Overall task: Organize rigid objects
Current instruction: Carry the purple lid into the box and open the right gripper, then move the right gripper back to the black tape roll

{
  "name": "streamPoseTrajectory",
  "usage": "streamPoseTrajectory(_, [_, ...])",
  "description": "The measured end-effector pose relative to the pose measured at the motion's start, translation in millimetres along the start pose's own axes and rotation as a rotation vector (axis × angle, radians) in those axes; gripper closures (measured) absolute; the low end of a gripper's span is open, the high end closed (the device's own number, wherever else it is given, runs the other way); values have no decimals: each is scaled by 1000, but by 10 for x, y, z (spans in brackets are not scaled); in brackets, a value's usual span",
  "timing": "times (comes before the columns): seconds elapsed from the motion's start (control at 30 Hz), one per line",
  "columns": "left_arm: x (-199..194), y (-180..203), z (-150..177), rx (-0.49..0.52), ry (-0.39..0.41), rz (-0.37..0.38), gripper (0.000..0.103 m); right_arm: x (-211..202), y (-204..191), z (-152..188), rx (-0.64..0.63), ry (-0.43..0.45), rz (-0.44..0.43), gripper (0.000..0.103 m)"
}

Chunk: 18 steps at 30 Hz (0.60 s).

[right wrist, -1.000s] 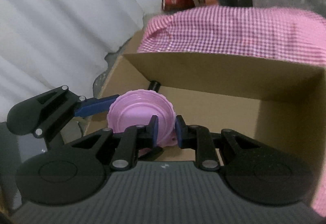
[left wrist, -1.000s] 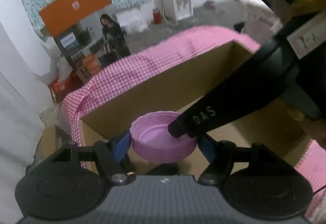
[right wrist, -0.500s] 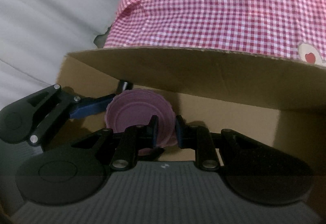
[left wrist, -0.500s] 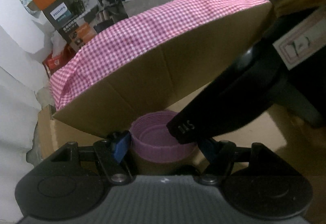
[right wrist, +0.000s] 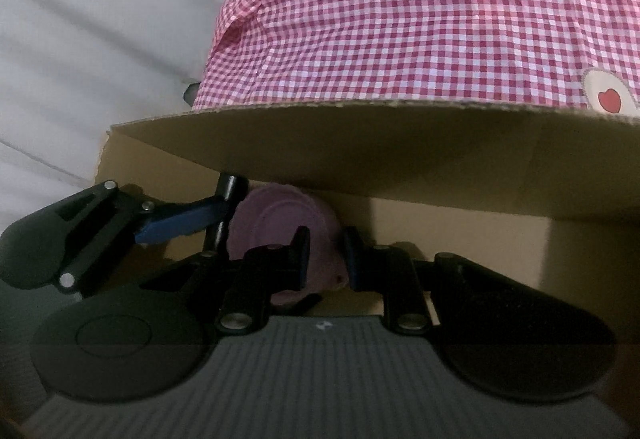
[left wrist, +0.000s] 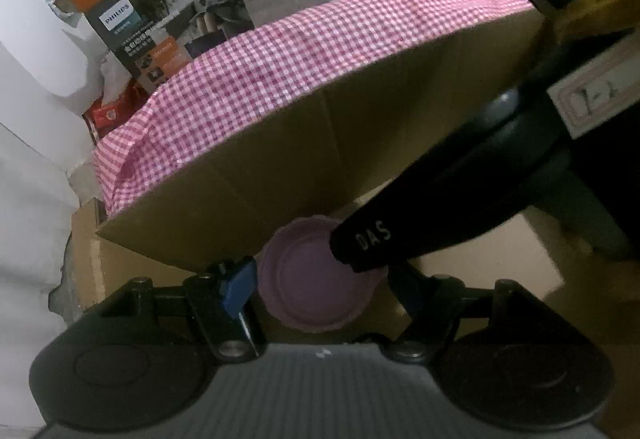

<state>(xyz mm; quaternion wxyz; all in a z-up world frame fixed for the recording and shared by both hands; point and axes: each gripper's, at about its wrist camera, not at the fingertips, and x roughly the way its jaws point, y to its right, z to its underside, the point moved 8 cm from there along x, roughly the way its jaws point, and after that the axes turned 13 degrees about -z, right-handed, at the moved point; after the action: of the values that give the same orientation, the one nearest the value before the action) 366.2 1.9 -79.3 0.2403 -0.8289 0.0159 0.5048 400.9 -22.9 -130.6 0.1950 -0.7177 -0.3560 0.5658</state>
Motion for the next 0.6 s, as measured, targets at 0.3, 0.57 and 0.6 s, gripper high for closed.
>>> streamPoseTrajectory(0.3, [-467,-117,-37,-55,87,14,23,-487,-283,53,-72,95,-27,49])
streamPoseTrajectory(0.57, [-1084,-203,-15,-76,203,-45,15,-1207,-688,280,-230,226,21,31])
streamPoseTrajectory(0.6, [-1162,-212,-2,-81,216,-50,15,-1298,-736,319,-245,244,29,30])
